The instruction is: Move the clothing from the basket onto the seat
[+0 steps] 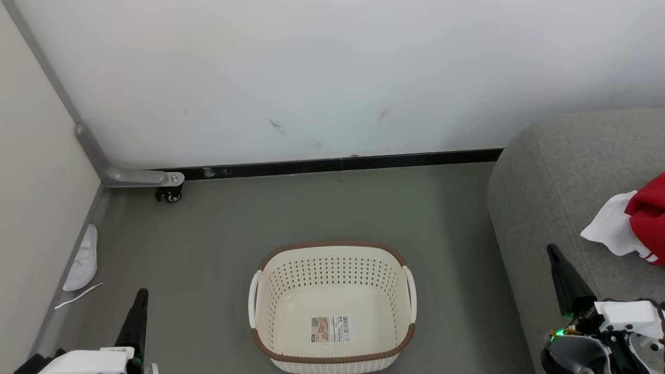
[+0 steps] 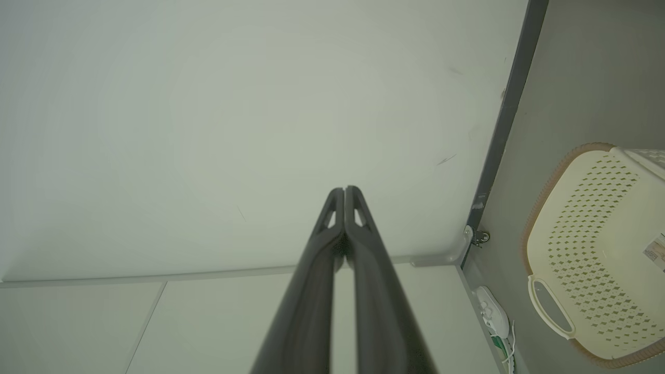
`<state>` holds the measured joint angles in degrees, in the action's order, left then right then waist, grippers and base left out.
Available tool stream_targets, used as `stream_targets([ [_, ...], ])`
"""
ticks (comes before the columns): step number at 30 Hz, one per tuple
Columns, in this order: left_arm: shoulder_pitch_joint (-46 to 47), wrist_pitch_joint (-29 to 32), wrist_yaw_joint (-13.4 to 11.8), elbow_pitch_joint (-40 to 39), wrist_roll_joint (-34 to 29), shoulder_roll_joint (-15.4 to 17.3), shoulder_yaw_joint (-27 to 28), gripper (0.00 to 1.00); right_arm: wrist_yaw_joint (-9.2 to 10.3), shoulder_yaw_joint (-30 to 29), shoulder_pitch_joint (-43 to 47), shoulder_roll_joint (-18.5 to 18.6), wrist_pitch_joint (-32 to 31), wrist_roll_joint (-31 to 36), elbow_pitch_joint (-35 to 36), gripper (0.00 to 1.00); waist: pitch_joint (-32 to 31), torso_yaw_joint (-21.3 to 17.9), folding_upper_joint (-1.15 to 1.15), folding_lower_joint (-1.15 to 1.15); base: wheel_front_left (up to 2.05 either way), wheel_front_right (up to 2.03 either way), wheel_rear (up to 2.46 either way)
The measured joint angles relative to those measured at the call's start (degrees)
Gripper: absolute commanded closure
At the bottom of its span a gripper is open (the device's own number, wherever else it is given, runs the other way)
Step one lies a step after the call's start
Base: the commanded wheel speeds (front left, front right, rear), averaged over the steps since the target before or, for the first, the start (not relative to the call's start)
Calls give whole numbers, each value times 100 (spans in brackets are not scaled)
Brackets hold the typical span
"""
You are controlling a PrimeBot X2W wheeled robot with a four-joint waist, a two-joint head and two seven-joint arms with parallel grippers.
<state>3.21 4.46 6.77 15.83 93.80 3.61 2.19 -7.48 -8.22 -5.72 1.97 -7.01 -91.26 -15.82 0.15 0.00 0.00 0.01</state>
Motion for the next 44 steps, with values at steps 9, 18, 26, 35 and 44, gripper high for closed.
stream_targets([
  [9, 0, 1, 0, 2, 0, -1, 4, 100, 0, 4, 92, 0, 0, 0, 12, 100, 0, 0, 0, 0, 0, 0, 0],
  [18, 1, 1, 0, 4, 0, -1, 8, 100, 0, 7, 83, 0, 1, 0, 15, 100, 0, 0, 0, 0, 0, 0, 0],
  [26, 1, 1, 0, 4, 0, -1, 10, 100, 0, 8, 83, 0, 1, 0, 15, 100, 0, 0, 0, 0, 0, 0, 0],
  [35, 1, 1, 0, 4, -1, -1, 14, 100, 0, 9, 83, 0, 1, 0, 15, 100, 1, 1, 0, 0, 0, 0, 0],
  [44, 1, 1, 0, 4, -1, -2, 16, 100, 0, 10, 83, 0, 1, 0, 15, 100, 1, 1, 0, 0, 0, 0, 0],
])
